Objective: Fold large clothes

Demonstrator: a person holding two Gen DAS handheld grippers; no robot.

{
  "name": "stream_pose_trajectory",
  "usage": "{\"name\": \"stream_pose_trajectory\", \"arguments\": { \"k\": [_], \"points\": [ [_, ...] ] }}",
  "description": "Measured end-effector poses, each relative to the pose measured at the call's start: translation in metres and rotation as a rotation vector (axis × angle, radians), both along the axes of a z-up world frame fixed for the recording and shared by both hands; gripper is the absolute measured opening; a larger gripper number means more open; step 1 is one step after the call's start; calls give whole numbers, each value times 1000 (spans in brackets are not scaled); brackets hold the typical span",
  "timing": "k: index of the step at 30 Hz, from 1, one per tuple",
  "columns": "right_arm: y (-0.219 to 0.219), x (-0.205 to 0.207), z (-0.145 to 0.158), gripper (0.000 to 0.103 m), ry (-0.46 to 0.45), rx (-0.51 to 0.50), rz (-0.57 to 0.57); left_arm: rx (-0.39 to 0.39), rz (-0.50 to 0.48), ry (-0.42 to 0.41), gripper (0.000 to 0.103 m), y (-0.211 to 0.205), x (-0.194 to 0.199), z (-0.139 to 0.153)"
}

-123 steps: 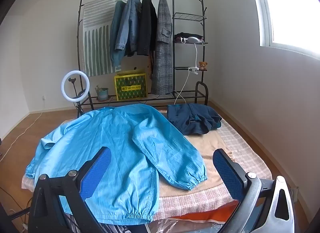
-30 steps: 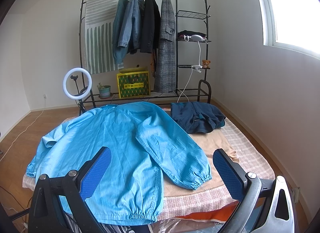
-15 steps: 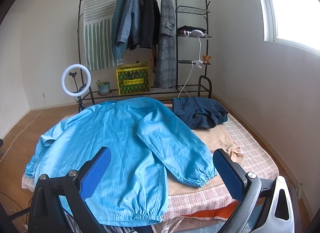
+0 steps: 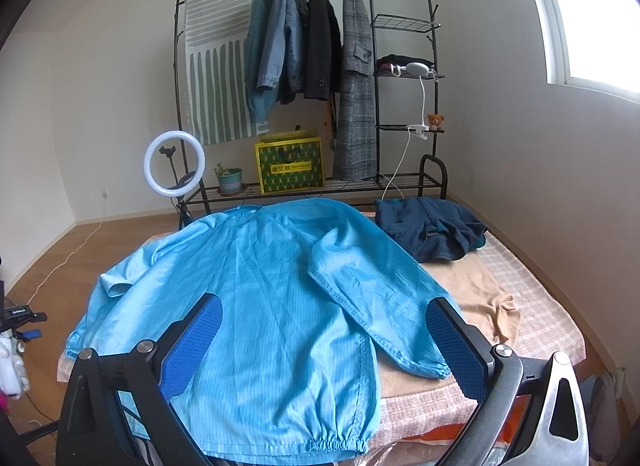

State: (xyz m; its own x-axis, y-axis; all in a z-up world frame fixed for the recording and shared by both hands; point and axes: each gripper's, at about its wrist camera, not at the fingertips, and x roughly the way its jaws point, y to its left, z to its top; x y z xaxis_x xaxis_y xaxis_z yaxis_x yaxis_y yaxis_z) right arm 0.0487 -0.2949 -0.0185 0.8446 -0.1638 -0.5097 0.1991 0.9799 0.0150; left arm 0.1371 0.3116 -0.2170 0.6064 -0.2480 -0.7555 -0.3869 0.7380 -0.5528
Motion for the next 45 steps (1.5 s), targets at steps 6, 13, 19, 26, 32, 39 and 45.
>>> {"name": "stream_pose_trajectory", "arguments": {
  "k": [6,13,19,26,32,39,45],
  "points": [
    [16,4,0,103,24,-24,24,-89,20,87,68,5,16,-49],
    [27,5,3,103,25,-53,44,-128,16,101,8,2,36,-72],
    [25,9,-5,103,78,-30,75,-42,79,3,0,5,44,-36],
    [21,24,-26,91,166,57,135,208,-8,-235,0,-25,53,75],
    [30,44,-45,74,207,140,219,358,-306,-432,0,-129,45,149],
    [45,92,-62,66,251,221,340,377,-736,-343,0,-260,8,90],
    [64,148,-87,66,332,307,444,436,-887,-209,0,-299,-36,25]
  ]
}}
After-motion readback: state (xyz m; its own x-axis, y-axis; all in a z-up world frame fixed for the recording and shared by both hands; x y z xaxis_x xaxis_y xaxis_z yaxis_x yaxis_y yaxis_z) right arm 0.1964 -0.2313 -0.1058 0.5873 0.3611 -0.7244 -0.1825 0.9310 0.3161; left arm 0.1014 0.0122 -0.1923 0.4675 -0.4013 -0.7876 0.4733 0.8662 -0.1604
